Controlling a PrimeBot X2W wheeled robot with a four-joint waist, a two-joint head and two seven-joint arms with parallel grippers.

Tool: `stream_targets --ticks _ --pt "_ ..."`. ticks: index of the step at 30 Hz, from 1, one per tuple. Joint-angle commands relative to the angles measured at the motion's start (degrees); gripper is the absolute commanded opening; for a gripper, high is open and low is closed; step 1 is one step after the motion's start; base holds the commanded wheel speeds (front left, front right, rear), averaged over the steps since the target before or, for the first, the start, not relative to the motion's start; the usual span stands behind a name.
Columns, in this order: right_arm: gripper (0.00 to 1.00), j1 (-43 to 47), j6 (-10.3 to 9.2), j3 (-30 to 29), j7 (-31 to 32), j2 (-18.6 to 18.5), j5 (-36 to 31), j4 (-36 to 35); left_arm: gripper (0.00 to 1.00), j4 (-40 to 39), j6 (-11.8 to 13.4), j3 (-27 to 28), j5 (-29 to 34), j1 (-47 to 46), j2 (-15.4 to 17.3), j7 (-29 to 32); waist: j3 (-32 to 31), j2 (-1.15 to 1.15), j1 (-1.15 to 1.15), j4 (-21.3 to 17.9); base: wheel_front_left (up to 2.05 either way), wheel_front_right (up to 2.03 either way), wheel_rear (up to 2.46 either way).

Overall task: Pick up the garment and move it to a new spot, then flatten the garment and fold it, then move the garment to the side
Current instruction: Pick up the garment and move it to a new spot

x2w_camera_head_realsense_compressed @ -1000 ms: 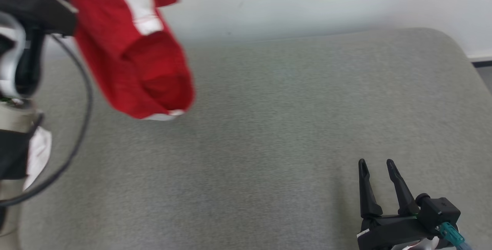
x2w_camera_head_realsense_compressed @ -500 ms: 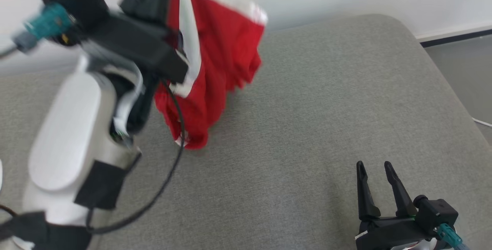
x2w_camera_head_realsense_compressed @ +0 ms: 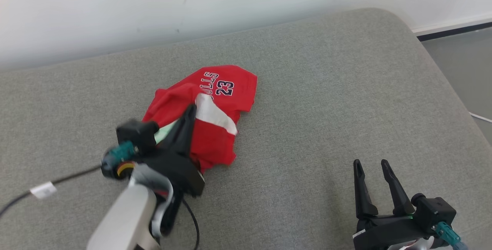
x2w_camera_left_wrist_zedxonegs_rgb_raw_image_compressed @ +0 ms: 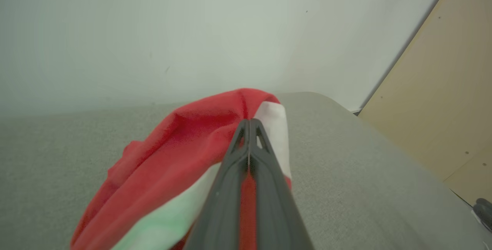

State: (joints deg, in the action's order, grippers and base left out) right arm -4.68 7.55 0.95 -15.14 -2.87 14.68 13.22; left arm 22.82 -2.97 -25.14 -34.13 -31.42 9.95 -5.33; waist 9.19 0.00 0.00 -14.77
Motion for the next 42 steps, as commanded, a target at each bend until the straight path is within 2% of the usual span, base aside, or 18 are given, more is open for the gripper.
stream_targets --ticks 1,6,7,8,13,23,30,35,42 --pt "1.0 -0.24 -0.12 0.2 -0.09 -0.01 0.42 -0.16 0.0 0.97 0.08 -0.05 0.08 1.03 -0.44 -0.79 0.08 0.0 0.0 0.07 0.0 0.0 0.0" --pt "1.0 -0.14 -0.12 0.54 -0.09 -0.01 0.18 -0.05 0.0 5.05 -1.03 -1.92 0.42 3.12 -1.97 -3.14 -0.05 0.0 0.0 1.06 0.0 0.0 0.0" --pt "1.0 -0.13 -0.12 0.51 -0.09 -0.01 0.08 -0.18 0.25 5.26 -1.01 -2.12 0.57 2.99 -2.23 -4.02 -0.16 0.0 0.0 1.37 0.0 0.0 0.0" --pt "1.0 -0.07 -0.12 0.53 -0.09 -0.01 -0.03 -0.28 1.0 5.51 -1.13 -2.13 0.52 2.88 -2.53 -4.78 -0.32 0.0 0.0 1.68 0.0 0.0 0.0" --pt "1.0 0.44 -0.12 0.23 -0.09 -0.01 -0.59 -0.81 1.0 4.41 -0.84 -1.2 1.04 1.49 -3.16 -7.8 -1.46 0.0 0.0 3.79 0.0 0.0 0.0" --pt "1.0 0.74 -0.12 -0.25 -0.09 -0.03 -1.82 -2.53 1.0 -2.1 1.85 4.05 3.03 3.38 -0.83 -9.74 -3.13 0.0 0.0 7.92 0.0 0.0 0.0" --pt "1.0 1.31 -0.12 -0.22 -0.09 -0.01 -2.43 -3.77 1.0 -10.53 3.93 12.53 8.15 11.03 1.26 -9.81 -4.21 0.0 0.0 9.43 0.0 0.0 0.0" --pt "1.0 1.61 -0.12 -0.38 -0.09 -0.01 -2.72 -4.34 1.0 -14.4 3.5 18.08 11.51 18.79 1.23 -9.82 -4.7 0.0 0.0 10.12 0.0 0.0 0.0" --pt "1.0 2.56 -0.12 -0.15 -0.09 0.0 -3.04 -4.61 1.0 -17.67 2.08 22.48 16.51 28.21 -1.4 -9.83 -5.54 0.0 0.0 11.09 0.0 0.0 0.0"
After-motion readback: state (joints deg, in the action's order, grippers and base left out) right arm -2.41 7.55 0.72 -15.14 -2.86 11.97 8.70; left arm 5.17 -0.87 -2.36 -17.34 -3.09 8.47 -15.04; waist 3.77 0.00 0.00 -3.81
